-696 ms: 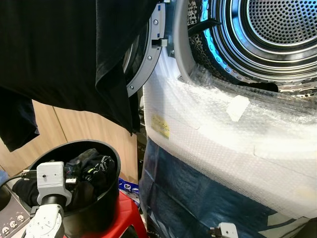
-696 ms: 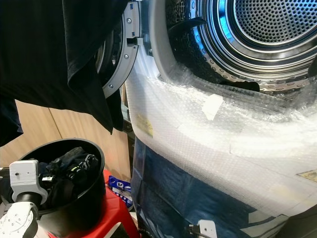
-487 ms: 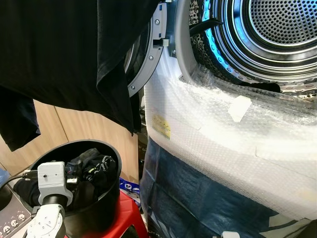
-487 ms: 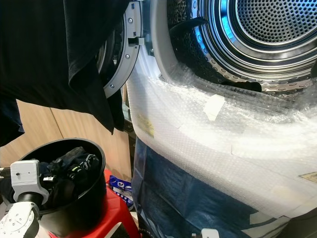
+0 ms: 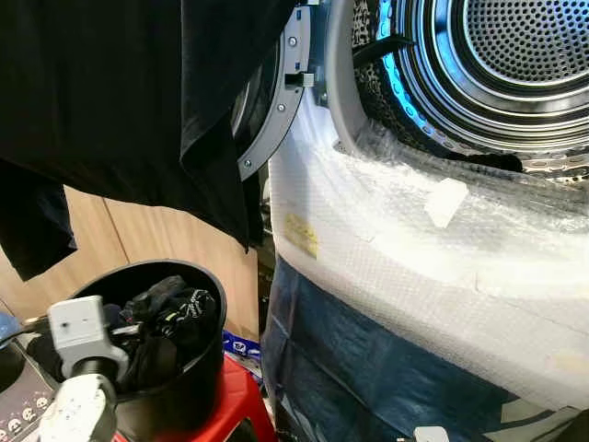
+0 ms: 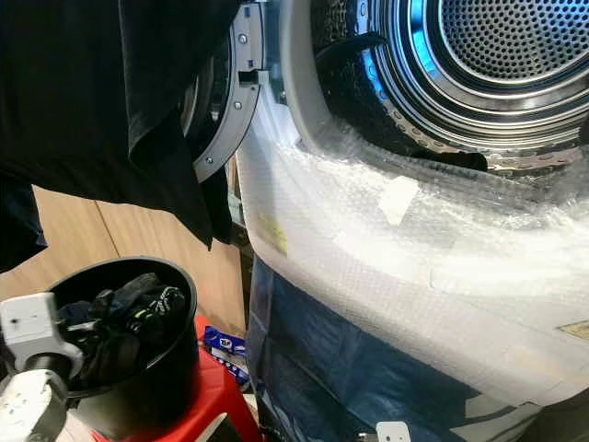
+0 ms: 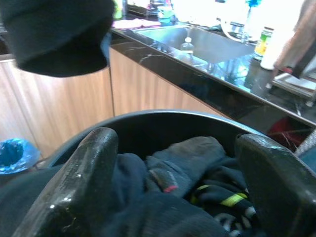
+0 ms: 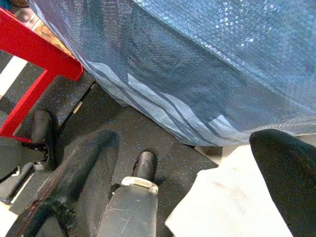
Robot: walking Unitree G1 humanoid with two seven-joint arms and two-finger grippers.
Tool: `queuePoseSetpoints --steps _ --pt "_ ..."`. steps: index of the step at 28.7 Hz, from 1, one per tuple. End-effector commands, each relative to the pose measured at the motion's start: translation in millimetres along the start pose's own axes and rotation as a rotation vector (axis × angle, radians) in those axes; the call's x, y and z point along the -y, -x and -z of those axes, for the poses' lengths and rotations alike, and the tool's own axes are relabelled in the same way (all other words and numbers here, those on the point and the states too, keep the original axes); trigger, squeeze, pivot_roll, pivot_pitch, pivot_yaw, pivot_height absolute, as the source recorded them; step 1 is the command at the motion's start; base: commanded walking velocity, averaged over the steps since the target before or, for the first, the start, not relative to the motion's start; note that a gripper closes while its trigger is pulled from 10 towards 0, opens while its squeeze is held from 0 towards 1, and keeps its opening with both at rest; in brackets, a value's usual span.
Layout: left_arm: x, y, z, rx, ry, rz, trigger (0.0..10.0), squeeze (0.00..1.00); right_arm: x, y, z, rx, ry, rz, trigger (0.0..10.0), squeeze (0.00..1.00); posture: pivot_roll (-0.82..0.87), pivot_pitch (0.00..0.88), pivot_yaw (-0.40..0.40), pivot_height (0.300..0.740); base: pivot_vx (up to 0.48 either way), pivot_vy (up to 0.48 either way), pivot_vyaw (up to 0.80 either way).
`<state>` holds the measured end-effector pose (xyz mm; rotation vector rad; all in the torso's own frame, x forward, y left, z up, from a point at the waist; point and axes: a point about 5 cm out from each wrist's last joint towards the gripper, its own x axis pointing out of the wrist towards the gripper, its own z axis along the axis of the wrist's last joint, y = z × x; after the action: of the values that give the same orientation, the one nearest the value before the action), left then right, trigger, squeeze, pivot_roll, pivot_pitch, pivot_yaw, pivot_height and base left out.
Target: Clothes washing
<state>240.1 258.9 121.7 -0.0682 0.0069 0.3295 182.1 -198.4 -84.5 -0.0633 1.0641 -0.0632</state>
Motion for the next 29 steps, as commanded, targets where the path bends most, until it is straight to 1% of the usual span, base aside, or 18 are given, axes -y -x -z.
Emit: queuePoseSetpoints --steps 1,3,7,9,13,20,21,23,24,26,29 --pt "0.4 0.4 -10 0.025 0.003 0.004 10.0 1.0 4.4 0.2 0 0.008 -0.035 0.022 10.0 0.0 0.13 0.0 0.02 0.74 0.0 0.0 0.0" --pt "0.3 0.6 -10 0.024 0.001 0.004 10.0 1.0 4.8 0.3 0 0.009 -0.038 0.024 10.0 0.0 0.13 0.0 0.02 0.74 0.0 0.0 0.0" --pt "-4.0 0.5 -7 -0.011 -0.011 -0.016 10.0 1.0 6.0 1.3 12 -0.027 -0.018 0.008 10.0 0.0 0.13 0.001 0.019 0.74 0.0 0.0 0.0" --pt "-3.5 0.0 -6 -0.018 0.0 -0.011 10.0 1.0 6.2 1.3 12 -0.025 -0.026 0.012 10.0 0.0 0.13 0.005 0.02 0.74 0.0 0.0 0.0" --pt "-4.8 1.2 -1 -0.062 -0.013 -0.019 10.0 1.0 3.9 1.3 13 -0.025 -0.035 0.004 10.0 0.0 0.12 0.011 0.024 0.74 0.0 0.0 0.0" --pt "-9.5 3.8 1 -0.092 -0.036 -0.041 10.0 1.0 0.8 0.9 12 -0.024 -0.031 -0.005 10.0 0.0 0.15 0.012 0.02 0.74 0.0 0.0 0.0" --pt "-11.3 4.7 3 -0.109 -0.02 -0.059 10.0 0.94 0.1 0.9 11 -0.023 -0.027 -0.008 10.0 0.0 0.15 0.012 0.02 0.74 0.0 0.0 0.0" --pt "-12.2 5.4 5 -0.124 -0.003 -0.072 10.0 0.94 -0.5 0.8 11 -0.023 -0.024 -0.012 10.0 0.0 0.15 0.012 0.02 0.74 0.0 0.0 0.0" --pt "-12.7 5.3 5 -0.127 0.0 -0.075 10.0 0.0 -0.8 0.8 11 -0.023 -0.027 -0.013 10.0 0.0 0.15 0.01 0.02 0.74 0.0 0.0 0.0" --pt "-14.6 5.8 8 -0.149 -0.014 -0.081 10.0 0.0 -1.7 0.7 11 -0.023 -0.03 -0.022 10.0 0.0 0.15 0.01 0.02 0.74 0.0 0.0 0.0" --pt "-16.5 5.8 10 -0.167 -0.012 -0.093 10.0 0.0 -1.8 0.8 11 -0.022 -0.031 -0.022 10.0 0.0 0.15 0.009 0.021 0.74 0.0 0.0 0.0"
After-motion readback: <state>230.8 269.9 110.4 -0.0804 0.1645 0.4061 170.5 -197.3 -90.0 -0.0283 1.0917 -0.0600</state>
